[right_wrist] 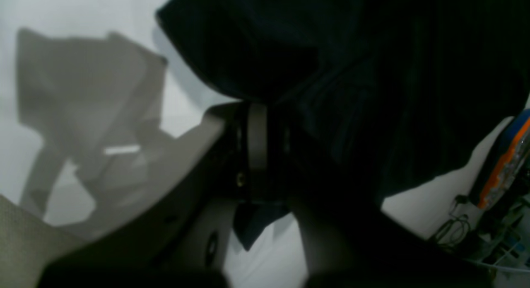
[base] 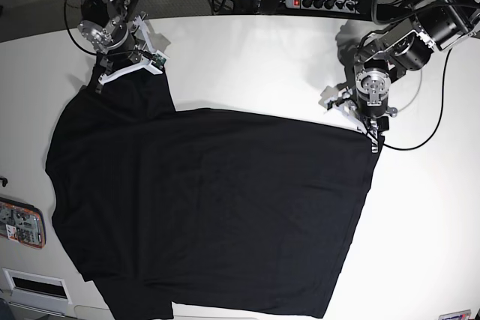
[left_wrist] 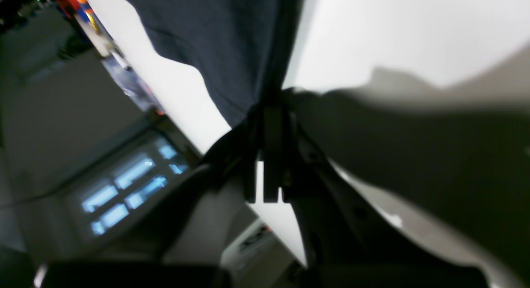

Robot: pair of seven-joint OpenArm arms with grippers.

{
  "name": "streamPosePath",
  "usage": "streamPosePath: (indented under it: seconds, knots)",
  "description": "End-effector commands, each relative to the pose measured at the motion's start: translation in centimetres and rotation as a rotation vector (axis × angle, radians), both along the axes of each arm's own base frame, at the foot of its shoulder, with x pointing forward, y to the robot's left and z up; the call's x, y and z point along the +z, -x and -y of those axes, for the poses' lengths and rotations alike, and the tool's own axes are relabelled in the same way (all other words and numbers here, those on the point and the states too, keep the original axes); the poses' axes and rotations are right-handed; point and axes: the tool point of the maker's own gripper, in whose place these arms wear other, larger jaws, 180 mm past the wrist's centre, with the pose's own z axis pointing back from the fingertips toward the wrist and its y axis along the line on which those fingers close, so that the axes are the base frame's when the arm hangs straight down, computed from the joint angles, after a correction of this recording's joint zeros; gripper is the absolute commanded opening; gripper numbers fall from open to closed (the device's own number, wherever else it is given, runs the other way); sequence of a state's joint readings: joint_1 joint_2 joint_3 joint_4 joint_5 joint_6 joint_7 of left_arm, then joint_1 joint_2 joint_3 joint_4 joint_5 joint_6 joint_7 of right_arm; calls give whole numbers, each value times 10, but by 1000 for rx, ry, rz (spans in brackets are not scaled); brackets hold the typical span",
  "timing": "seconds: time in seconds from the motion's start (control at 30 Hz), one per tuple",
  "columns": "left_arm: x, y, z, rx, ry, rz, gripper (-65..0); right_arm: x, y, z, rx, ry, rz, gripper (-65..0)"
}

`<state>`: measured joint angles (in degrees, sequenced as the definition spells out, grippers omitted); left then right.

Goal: Fold the T-shirt properly
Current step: 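Lower left gripper onto the opposite shoulder corner and grasp it, then lift both shoulder corners and drag them across the shirt toward the hem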

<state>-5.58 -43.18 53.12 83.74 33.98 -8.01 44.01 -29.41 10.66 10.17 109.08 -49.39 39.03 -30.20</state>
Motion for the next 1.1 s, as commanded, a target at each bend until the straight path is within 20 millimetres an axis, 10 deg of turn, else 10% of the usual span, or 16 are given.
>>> streamPosePath:
  seconds: [0.0, 0.63, 1.07]
  knots:
    - [-18, 26, -3, 10, 2, -98, -650, 8, -7, 2, 0, 3, 35, -650]
    - [40, -2, -5, 215, 163, 140, -650, 33, -19, 40, -164, -72, 122, -650]
    - [82, -57, 4, 268, 135, 367, -650, 71, -77, 36, -202, -173, 297, -650]
